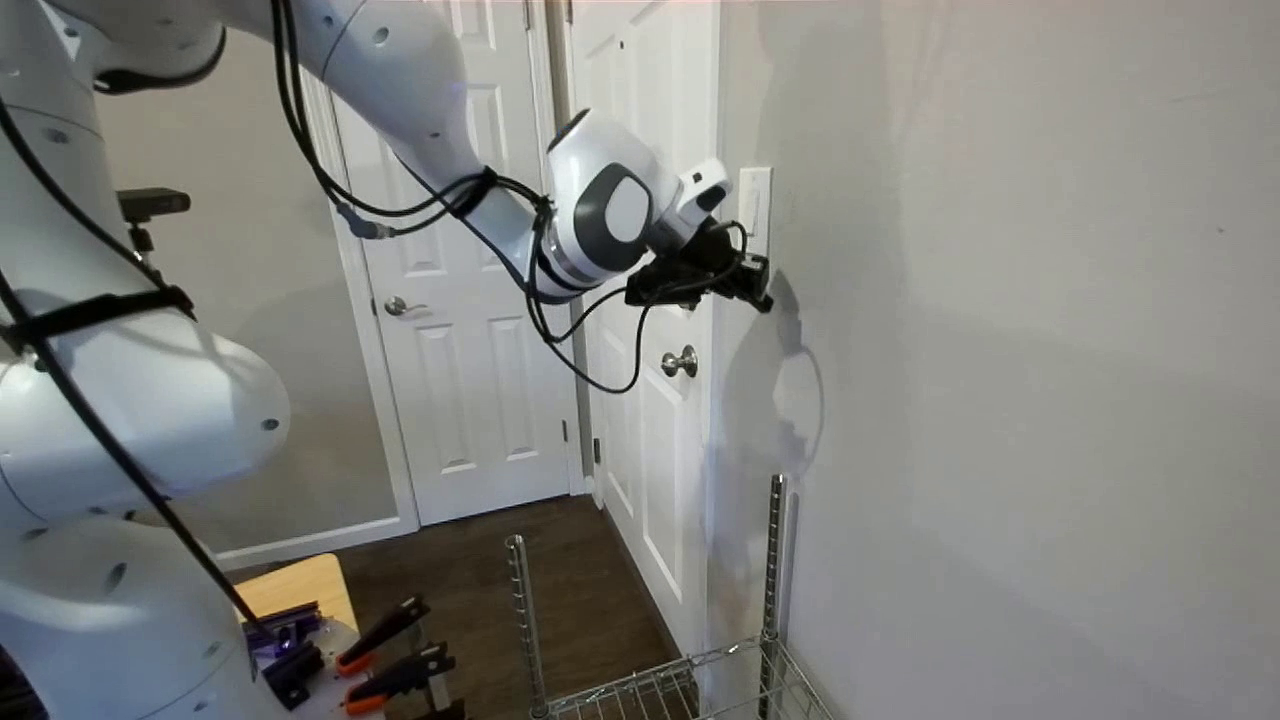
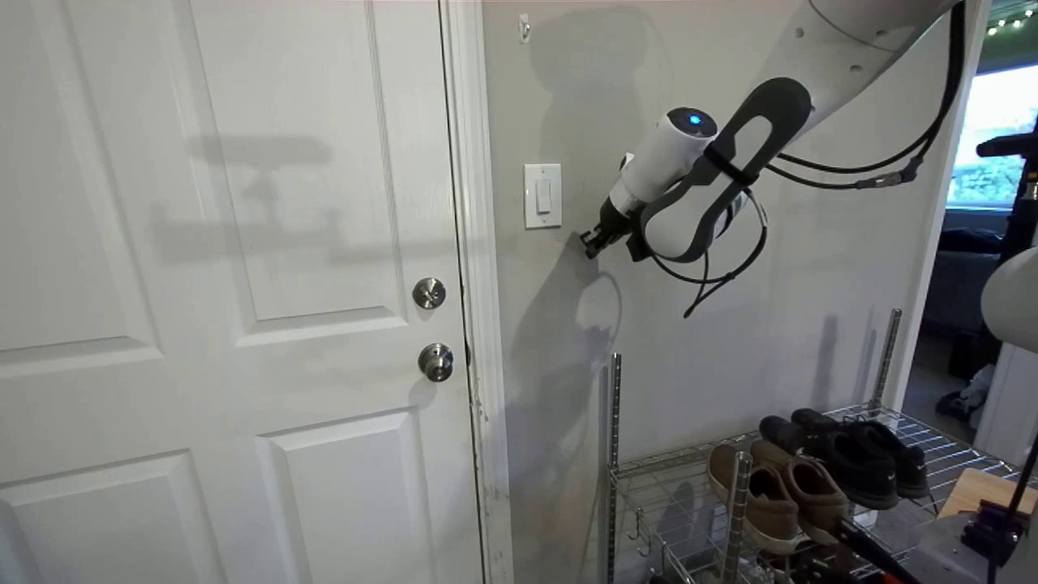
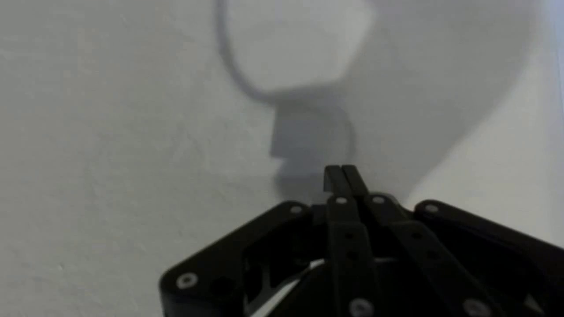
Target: Turn off the light
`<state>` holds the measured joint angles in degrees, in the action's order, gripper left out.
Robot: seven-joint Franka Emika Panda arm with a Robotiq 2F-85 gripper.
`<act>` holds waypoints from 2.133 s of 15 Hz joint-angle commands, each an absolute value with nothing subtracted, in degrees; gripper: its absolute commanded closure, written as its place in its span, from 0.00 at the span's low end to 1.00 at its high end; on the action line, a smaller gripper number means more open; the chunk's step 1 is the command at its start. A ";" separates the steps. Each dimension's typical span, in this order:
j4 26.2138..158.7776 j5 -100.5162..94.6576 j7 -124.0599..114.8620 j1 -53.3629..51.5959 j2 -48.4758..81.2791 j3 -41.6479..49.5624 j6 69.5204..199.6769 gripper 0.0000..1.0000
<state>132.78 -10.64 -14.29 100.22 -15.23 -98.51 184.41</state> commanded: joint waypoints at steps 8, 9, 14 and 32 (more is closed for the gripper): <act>144.71 -8.01 -13.76 69.11 -13.19 -71.22 174.15 0.97; 145.12 -7.38 -13.62 67.01 -13.50 -69.45 173.32 0.97; 146.16 -5.24 -11.80 56.73 -13.65 -62.46 169.01 0.96; 141.97 -8.48 -13.80 64.33 -18.97 -68.43 191.91 0.97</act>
